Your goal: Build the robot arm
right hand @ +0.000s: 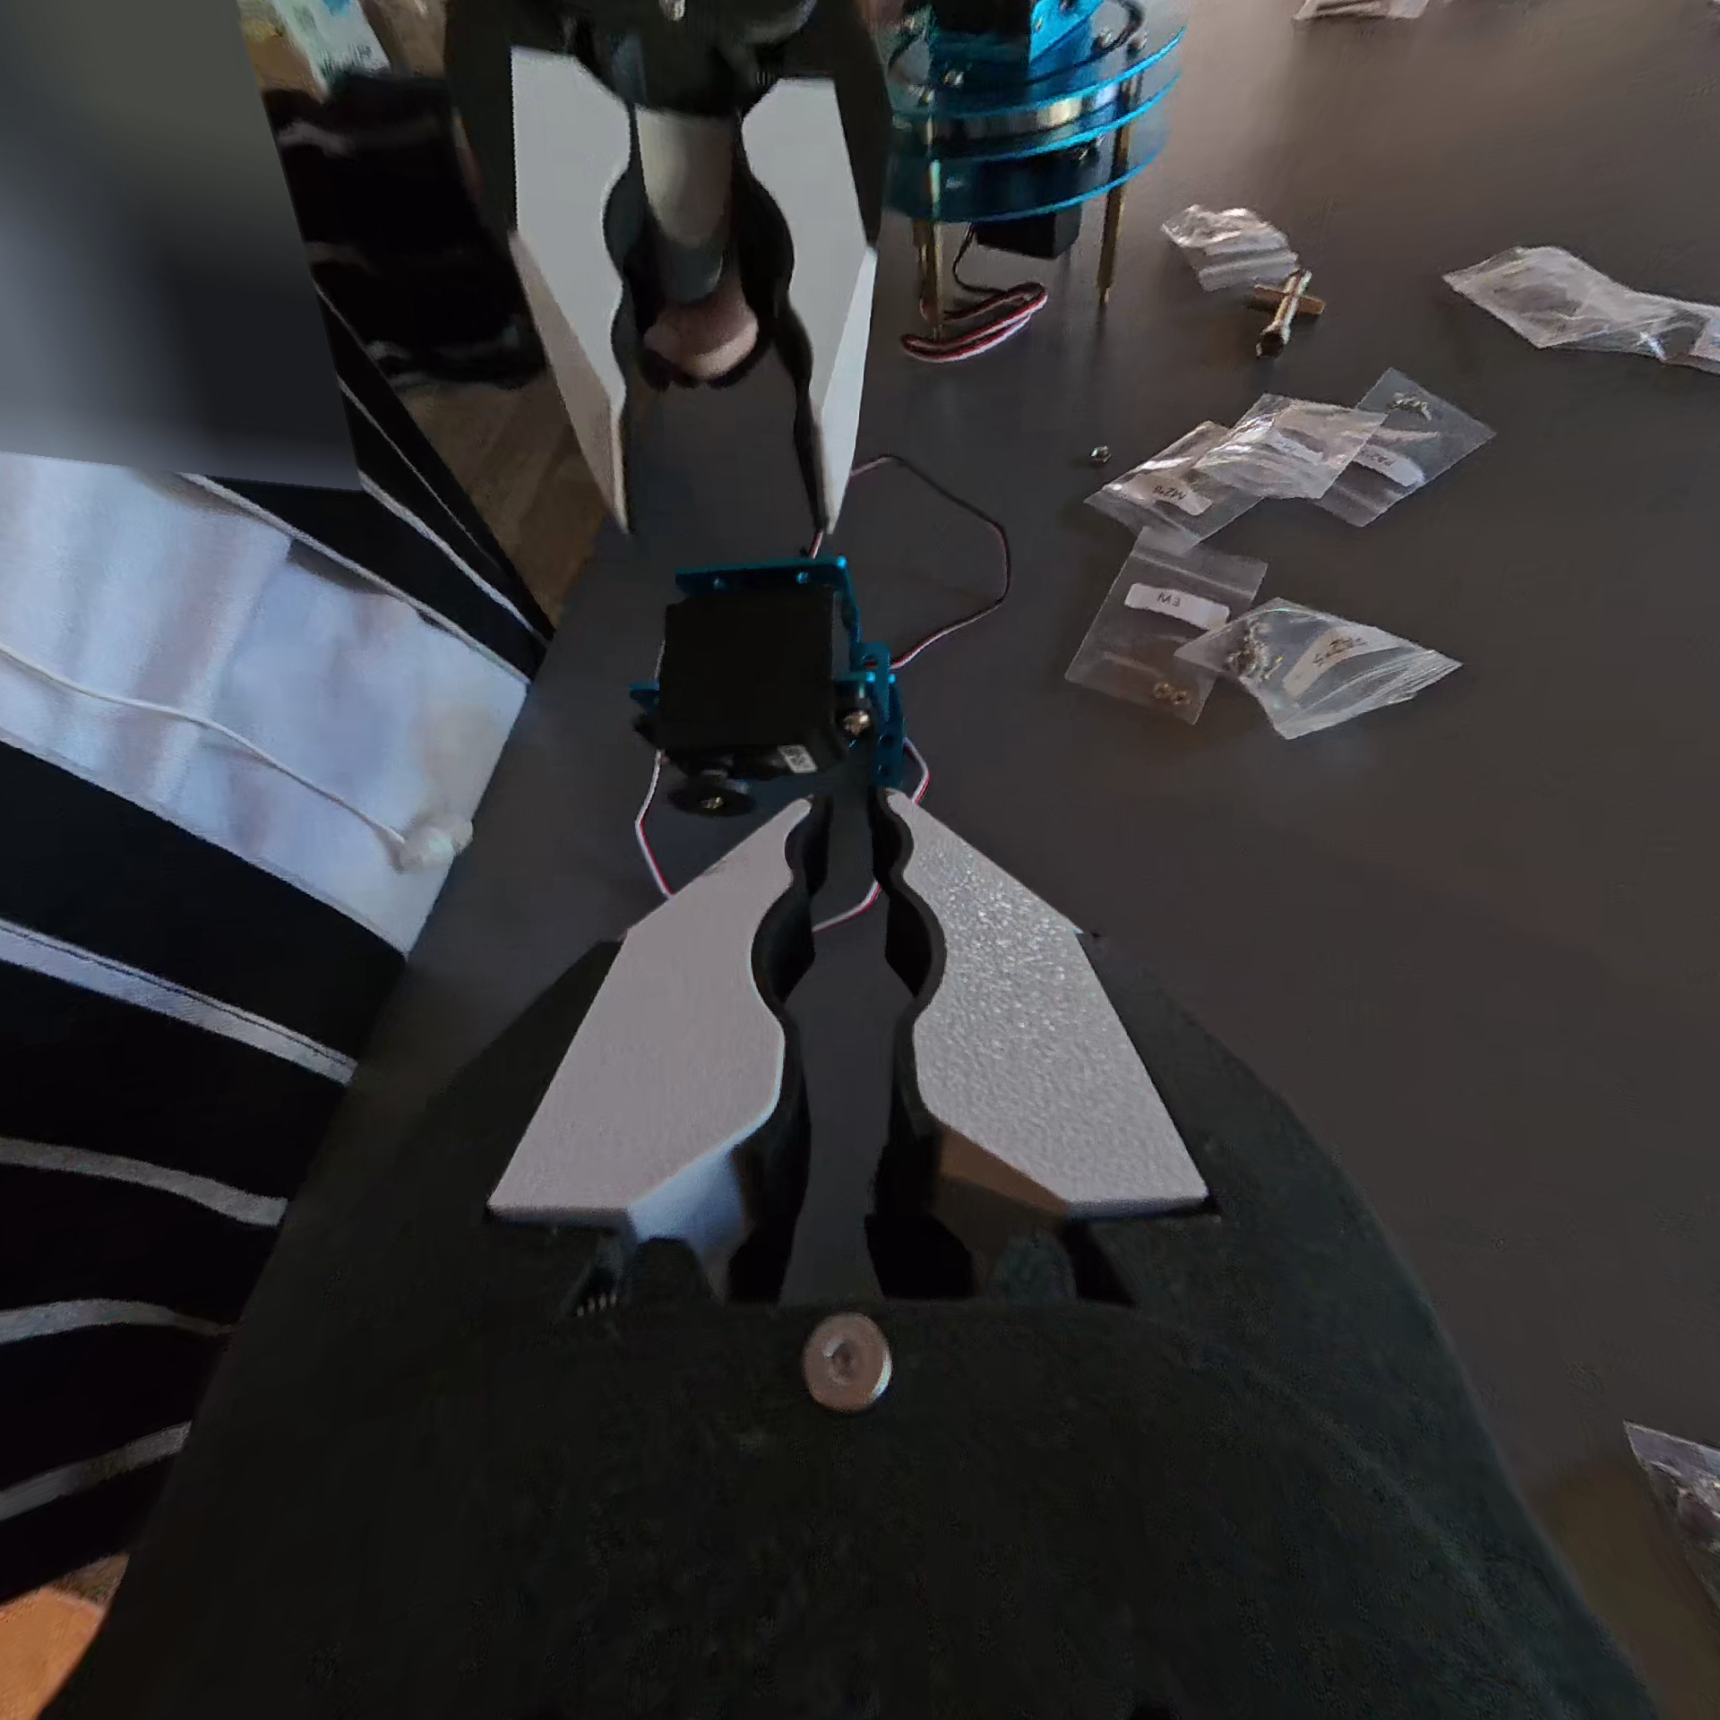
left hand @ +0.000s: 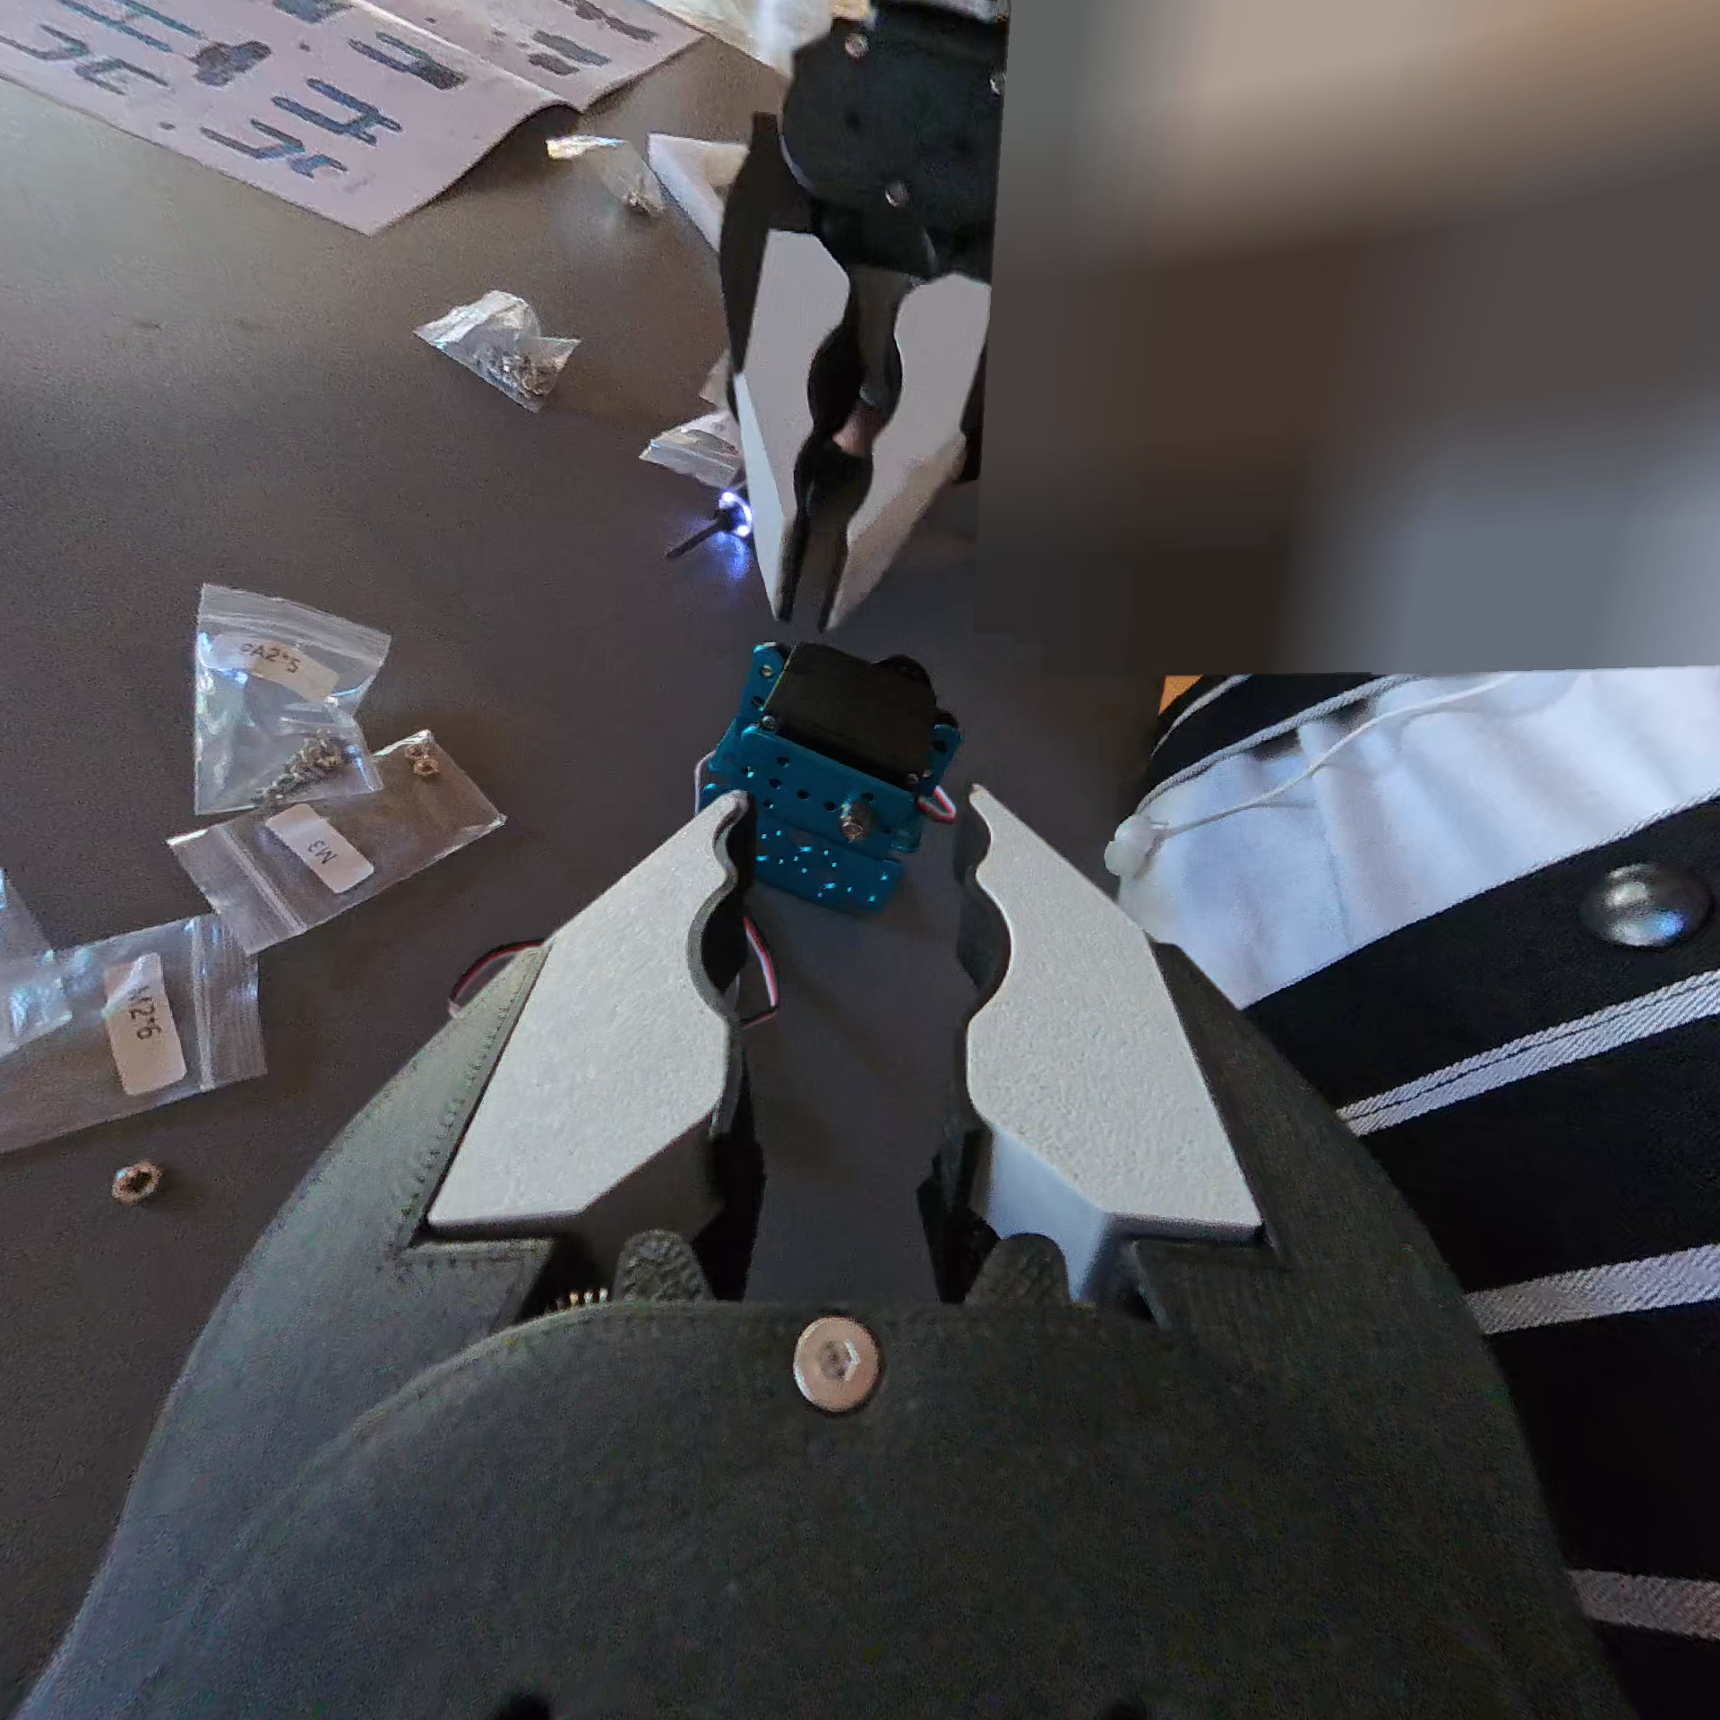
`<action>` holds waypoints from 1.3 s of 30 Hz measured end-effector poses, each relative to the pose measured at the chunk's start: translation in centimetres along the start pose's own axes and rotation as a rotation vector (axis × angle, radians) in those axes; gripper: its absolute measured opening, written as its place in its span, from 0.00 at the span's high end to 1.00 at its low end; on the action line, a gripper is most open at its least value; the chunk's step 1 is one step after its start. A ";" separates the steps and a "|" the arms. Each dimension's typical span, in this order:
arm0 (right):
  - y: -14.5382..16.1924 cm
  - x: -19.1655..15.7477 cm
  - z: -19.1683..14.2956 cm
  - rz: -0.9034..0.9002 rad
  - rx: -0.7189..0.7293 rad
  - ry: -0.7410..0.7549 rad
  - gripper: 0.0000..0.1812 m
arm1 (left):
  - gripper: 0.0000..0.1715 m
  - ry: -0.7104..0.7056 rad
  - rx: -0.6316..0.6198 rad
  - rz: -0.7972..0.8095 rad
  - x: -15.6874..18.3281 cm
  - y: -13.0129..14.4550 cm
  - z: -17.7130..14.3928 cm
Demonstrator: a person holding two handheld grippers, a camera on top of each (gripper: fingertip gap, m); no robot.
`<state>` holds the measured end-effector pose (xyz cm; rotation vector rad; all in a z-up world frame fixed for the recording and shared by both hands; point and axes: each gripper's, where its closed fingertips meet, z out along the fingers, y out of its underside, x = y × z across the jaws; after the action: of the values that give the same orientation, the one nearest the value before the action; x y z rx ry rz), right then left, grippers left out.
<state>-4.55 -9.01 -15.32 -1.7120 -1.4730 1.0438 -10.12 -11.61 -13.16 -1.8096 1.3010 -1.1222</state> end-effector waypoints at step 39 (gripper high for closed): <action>-0.4 -0.1 0.9 -1.009 -0.320 -0.191 0.77 | 0.87 -1.372 -0.079 0.026 1.2 1.7 4.2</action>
<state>-5.51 -9.10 -15.37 -0.7974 -2.3292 0.4232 -6.86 -13.21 -16.15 -1.9201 0.4874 0.3036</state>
